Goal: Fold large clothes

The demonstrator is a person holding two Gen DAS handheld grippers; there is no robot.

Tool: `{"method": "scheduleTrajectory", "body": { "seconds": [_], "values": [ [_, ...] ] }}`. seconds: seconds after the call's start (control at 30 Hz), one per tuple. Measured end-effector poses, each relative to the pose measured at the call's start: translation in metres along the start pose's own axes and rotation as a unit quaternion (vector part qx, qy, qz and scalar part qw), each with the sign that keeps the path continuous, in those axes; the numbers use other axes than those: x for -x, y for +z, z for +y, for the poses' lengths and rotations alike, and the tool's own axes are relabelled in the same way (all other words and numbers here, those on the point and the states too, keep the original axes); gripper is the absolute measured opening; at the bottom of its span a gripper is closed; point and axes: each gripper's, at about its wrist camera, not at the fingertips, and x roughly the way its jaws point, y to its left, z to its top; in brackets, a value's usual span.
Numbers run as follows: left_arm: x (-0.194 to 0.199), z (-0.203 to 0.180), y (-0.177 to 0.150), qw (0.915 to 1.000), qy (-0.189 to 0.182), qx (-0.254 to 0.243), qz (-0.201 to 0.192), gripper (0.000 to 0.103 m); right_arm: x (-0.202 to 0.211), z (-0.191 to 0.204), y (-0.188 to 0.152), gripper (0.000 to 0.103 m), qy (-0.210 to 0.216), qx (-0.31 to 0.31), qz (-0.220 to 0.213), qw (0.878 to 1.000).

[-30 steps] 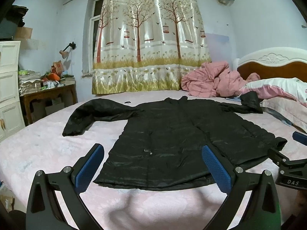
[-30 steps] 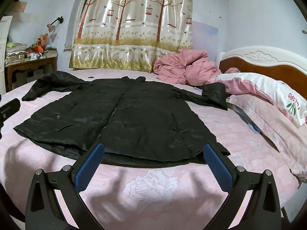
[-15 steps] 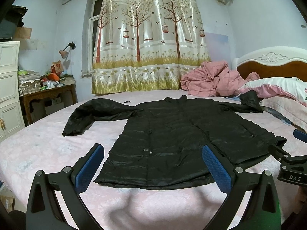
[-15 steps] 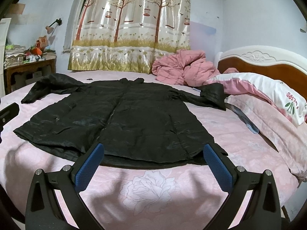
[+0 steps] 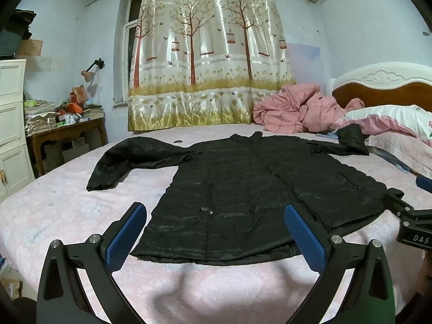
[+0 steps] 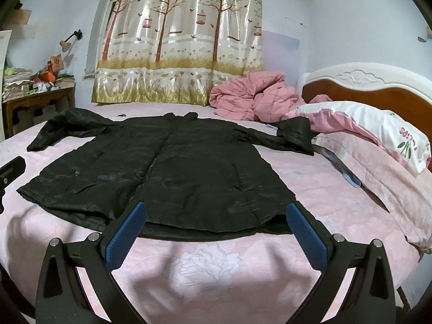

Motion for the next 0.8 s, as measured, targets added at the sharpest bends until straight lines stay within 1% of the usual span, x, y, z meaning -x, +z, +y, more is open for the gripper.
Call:
{"method": "scheduleTrajectory", "body": {
  "seconds": [0.17,0.67,0.8],
  "values": [
    [-0.0043,-0.0013,-0.0034,1.0000,0.000,0.000,0.009,0.103,0.0000,-0.0009,0.0000,0.103,-0.001,-0.002,0.000,1.000],
    [-0.0041,-0.0005,-0.0024,1.0000,0.000,-0.002,0.008,0.103,-0.0008,-0.0031,-0.0009,0.103,-0.004,-0.001,-0.005,1.000],
    [-0.0037,-0.0025,0.0000,1.0000,-0.001,-0.003,0.009,0.103,0.0001,-0.0070,0.0008,0.103,0.003,-0.009,-0.006,1.000]
  ]
}}
